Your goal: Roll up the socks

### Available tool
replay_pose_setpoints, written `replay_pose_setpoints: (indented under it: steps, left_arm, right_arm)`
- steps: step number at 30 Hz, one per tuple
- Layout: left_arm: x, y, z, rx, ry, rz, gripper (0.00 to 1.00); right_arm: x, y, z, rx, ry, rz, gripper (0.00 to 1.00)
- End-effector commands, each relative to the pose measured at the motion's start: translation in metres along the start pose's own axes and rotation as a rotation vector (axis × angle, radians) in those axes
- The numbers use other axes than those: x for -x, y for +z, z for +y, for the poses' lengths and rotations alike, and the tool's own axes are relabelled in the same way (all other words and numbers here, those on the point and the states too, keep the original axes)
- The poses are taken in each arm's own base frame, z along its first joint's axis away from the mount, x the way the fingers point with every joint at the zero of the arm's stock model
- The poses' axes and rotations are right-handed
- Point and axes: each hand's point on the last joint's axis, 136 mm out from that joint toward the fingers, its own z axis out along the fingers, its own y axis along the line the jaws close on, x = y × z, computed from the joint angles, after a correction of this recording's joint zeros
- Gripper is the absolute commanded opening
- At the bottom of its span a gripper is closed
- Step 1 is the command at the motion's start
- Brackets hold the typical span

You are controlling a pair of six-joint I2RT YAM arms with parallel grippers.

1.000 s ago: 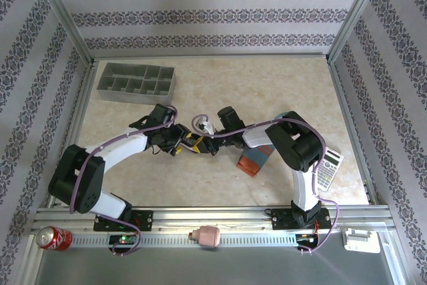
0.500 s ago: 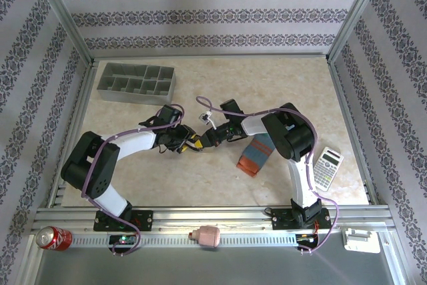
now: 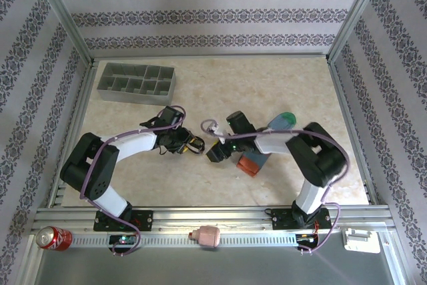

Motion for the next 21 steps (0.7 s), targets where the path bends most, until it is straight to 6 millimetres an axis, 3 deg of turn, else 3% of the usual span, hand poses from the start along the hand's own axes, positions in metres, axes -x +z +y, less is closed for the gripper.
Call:
replay_pose_setpoints:
  steps: [1, 11, 18, 21]
  left_arm:
    - [-0.015, -0.001, 0.1, 0.409, -0.064, 0.057, 0.33]
    - [-0.009, 0.005, 0.088, 0.427, -0.071, 0.115, 0.36]
    - [-0.01, 0.01, 0.083, 0.417, -0.067, 0.145, 0.37]
    - [-0.01, 0.01, 0.08, 0.405, -0.064, 0.149, 0.38]
  right_arm:
    - [0.034, -0.018, -0.012, -0.357, -0.383, -0.111, 0.63]
    - [0.05, 0.017, 0.011, -0.612, -0.781, 0.021, 0.67]
    - [0.047, 0.042, -0.01, -0.7, -0.817, 0.119, 0.65]
    - [0.035, 0.05, -0.02, -0.704, -0.787, 0.173, 0.56]
